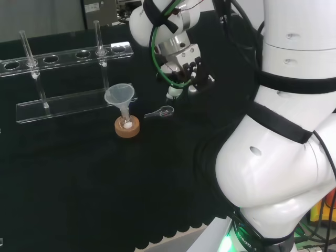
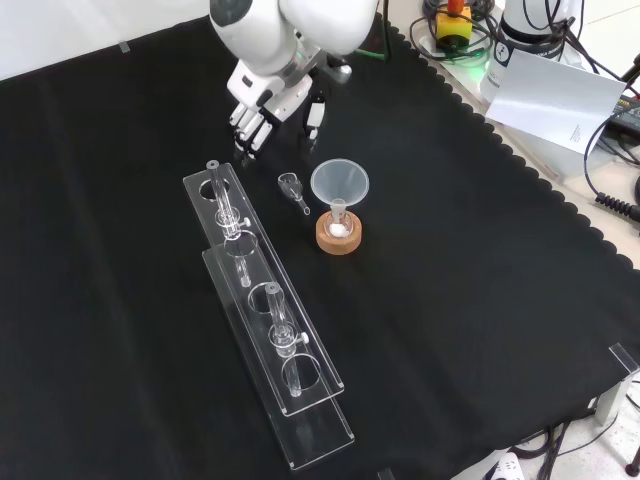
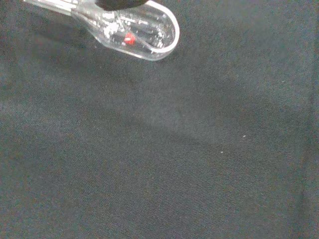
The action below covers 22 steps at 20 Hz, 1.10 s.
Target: Put the weighing funnel back on the table.
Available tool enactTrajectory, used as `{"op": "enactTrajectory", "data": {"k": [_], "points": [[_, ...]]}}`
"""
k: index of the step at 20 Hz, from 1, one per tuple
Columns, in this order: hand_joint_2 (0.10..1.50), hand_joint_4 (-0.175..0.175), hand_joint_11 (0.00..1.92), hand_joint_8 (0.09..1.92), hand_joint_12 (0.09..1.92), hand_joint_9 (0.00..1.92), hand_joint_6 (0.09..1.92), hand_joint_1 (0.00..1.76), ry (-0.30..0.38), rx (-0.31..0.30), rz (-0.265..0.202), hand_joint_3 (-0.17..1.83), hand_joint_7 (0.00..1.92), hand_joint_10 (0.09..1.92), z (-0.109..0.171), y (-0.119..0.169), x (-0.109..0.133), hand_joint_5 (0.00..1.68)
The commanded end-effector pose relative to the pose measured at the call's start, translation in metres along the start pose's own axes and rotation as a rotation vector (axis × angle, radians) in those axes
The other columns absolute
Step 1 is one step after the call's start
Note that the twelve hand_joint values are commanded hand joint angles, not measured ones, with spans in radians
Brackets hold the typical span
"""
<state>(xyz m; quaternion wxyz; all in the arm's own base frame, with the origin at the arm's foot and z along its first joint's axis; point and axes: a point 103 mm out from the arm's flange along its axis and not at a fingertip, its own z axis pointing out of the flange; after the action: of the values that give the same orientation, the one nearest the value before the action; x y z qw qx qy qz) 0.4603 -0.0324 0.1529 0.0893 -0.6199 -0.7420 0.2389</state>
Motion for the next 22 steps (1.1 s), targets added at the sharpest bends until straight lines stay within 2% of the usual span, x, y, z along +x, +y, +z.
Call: {"op": "enactTrajectory", "data": {"k": [1, 6, 13, 18, 20, 22], "points": [[0.99, -0.055, 0.11, 0.64, 1.41, 0.18, 0.09, 0.86, 0.003, -0.035, 0.019, -0.17, 0.0, 0.74, -0.021, -0.032, -0.005, 0.17], [0.99, -0.056, 0.1, 0.63, 1.41, 0.18, 0.09, 0.86, 0.001, -0.075, 0.01, -0.17, 0.0, 0.74, -0.039, -0.051, -0.004, 0.17], [1.0, -0.056, 0.1, 0.64, 1.42, 0.22, 0.09, 0.85, 0.046, -0.129, 0.013, -0.17, 0.03, 0.76, -0.059, -0.072, -0.001, 0.19], [1.0, -0.055, 0.11, 0.66, 1.42, 0.23, 0.09, 0.85, 0.054, -0.162, 0.016, -0.17, 0.07, 0.75, -0.068, -0.085, 0.004, 0.21], [1.01, -0.055, 0.11, 0.66, 1.42, 0.23, 0.09, 0.84, 0.062, -0.176, -0.016, -0.17, 0.06, 0.75, -0.071, -0.09, 0.007, 0.21], [1.01, -0.055, 0.11, 0.66, 1.41, 0.23, 0.09, 0.84, 0.06, -0.181, -0.012, -0.17, 0.06, 0.74, -0.074, -0.094, 0.007, 0.21]]}}
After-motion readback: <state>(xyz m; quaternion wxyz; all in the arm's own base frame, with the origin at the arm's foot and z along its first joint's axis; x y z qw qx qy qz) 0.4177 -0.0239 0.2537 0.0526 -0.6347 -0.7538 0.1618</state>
